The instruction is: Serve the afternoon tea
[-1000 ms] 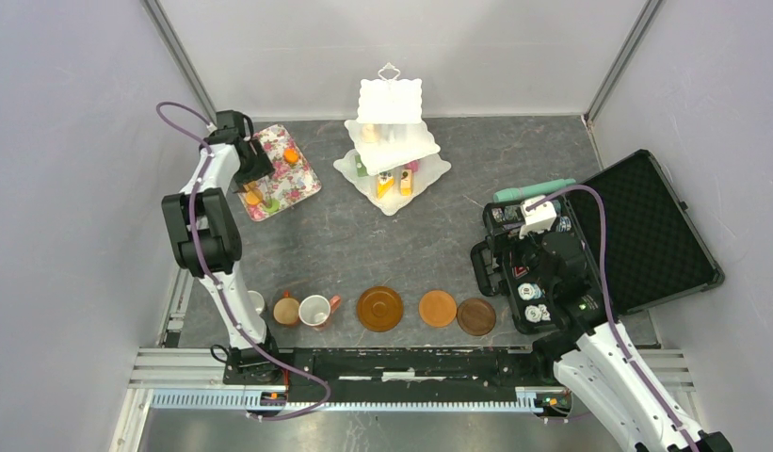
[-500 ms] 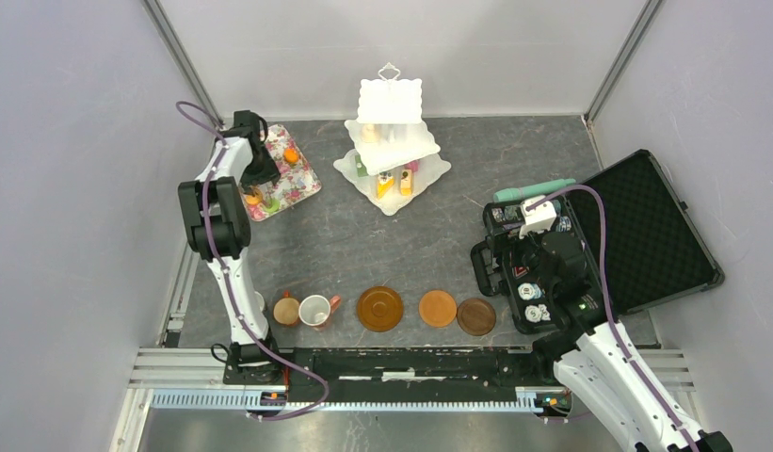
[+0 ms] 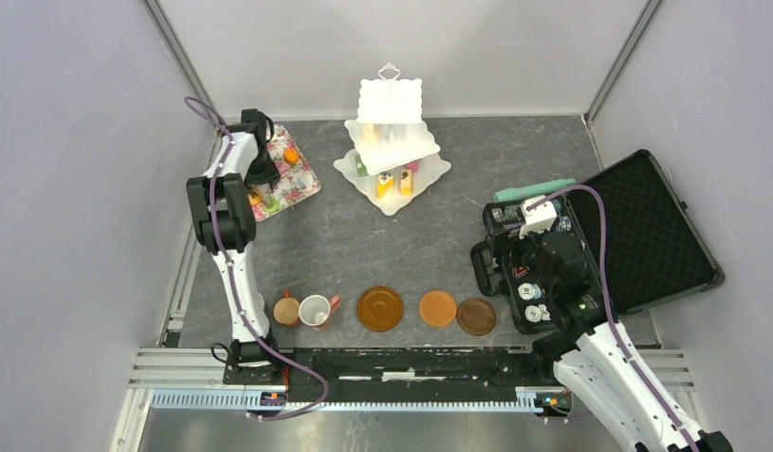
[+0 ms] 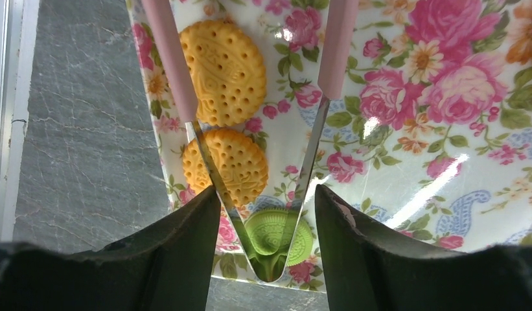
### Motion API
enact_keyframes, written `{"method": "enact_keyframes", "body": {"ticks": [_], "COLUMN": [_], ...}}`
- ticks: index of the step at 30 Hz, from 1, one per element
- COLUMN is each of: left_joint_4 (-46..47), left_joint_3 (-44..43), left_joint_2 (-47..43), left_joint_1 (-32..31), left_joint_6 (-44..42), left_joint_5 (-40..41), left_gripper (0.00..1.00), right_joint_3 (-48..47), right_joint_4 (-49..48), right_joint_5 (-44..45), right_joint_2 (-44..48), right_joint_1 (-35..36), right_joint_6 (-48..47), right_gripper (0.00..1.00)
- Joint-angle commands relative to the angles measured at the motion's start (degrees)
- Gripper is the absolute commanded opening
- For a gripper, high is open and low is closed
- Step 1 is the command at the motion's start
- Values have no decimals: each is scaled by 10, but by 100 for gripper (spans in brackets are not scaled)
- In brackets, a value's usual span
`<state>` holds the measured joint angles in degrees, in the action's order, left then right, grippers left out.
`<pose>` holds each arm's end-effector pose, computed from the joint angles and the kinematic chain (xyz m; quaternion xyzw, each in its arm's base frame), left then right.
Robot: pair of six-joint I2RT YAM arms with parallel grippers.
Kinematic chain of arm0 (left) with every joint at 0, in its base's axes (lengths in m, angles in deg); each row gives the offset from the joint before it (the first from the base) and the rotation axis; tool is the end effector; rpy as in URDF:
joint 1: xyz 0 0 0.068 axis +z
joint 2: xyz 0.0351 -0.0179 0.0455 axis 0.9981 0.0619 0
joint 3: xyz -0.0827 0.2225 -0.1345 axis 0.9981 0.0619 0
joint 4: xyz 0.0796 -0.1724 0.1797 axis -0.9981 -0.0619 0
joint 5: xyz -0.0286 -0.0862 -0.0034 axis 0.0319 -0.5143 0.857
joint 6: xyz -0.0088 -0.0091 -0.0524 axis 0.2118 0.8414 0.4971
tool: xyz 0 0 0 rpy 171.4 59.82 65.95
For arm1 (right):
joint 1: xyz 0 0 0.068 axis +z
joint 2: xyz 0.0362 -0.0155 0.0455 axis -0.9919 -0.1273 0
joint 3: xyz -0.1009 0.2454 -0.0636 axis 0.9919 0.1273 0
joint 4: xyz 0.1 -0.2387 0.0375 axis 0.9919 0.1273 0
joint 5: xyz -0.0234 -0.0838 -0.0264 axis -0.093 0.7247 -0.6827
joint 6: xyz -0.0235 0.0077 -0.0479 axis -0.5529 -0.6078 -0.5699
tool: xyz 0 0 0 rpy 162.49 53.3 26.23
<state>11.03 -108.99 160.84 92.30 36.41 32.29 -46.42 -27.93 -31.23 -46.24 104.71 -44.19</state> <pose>0.4713 0.0588 0.1843 -0.2613 0.9413 0.1220 0.1755 0.1405 0.0518 0.2576 -0.1017 0.8060 0.0701 0.5788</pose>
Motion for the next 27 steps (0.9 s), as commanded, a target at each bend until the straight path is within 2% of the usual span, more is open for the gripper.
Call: {"method": "enact_keyframes", "body": {"ticks": [1, 8, 12, 20, 27], "left_joint_4": [-28, -57, -56, -53, -45], "left_joint_3": [-31, -58, -60, -61, -56], "left_joint_2": [13, 33, 29, 4, -26], "left_joint_1": [-12, -15, -15, -15, -11], "left_joint_6": [-14, -22, -27, -33, -38], "left_joint_5": [35, 46, 42, 21, -14], "left_gripper": [62, 57, 46, 33, 17], "right_joint_3": [4, 4, 4, 4, 5], "right_joint_4": [-23, -23, -22, -22, -23], "right_joint_5": [-9, -9, -11, -10, -11], "right_joint_2": [2, 5, 4, 3, 1], "right_joint_1": [2, 2, 2, 2, 2], "right_joint_6": [6, 6, 7, 7, 8], "right_gripper": [98, 98, 98, 98, 98]}}
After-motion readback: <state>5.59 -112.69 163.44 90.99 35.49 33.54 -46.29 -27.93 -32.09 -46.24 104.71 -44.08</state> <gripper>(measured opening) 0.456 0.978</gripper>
